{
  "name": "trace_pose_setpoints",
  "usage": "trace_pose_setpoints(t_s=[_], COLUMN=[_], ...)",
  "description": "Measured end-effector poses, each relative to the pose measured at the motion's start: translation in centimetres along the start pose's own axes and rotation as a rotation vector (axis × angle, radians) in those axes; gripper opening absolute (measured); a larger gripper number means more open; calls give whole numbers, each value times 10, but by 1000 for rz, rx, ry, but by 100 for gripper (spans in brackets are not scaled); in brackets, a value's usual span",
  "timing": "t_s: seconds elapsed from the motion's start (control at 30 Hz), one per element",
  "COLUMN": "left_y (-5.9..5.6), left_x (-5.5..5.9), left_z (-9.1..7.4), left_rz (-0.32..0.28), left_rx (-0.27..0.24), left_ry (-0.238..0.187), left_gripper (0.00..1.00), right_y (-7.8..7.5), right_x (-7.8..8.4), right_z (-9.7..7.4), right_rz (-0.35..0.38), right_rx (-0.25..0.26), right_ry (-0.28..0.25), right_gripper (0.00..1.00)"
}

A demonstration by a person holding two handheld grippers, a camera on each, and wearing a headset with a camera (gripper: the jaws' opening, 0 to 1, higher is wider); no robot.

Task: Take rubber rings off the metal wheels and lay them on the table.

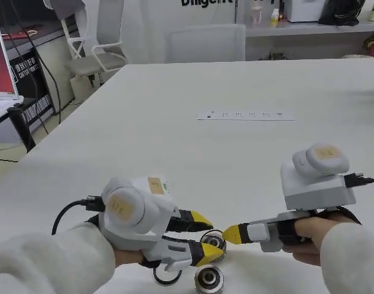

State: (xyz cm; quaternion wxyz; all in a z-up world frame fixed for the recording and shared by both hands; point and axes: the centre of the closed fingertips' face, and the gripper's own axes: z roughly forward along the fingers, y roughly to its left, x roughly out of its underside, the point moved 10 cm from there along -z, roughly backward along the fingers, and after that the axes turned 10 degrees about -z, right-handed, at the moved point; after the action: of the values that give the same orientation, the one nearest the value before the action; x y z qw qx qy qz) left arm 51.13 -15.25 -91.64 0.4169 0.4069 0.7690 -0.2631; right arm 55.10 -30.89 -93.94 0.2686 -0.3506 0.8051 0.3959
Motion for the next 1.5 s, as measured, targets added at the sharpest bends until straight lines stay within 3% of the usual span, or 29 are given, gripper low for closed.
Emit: trace_pose_setpoints(t_s=[0.17, 0.5, 0.67, 0.9, 1.1, 1.33, 1.5], left_y=[2, 18, 23, 20, 13, 7, -1], left_x=[-8, -11, -21, -24, -18, -24, -16], left_z=[-13, -38, -62, -95, -117, -136, -148], left_rz=[24, 7, -16, -22, -34, -26, -28], left_rx=[-18, -46, -78, -118, -143, -163, -150], left_ry=[-30, -17, -64, -111, -108, -128, -100], left_gripper=[41, 52, 61, 68, 73, 76, 77], right_y=[1, 1, 1, 10, 23, 35, 41], right_x=[-3, -7, -9, -18, -22, -26, -27], right_z=[0, -2, -3, 1, 4, 7, 10], right_rz=[3, -3, 7, 11, -30, -47, -59], right_rx=[-8, 7, 8, -38, -77, -127, -148], right_ry=[-14, -38, -56, -85, -80, -92, -91], right_gripper=[0, 0, 0, 0, 0, 0, 0])
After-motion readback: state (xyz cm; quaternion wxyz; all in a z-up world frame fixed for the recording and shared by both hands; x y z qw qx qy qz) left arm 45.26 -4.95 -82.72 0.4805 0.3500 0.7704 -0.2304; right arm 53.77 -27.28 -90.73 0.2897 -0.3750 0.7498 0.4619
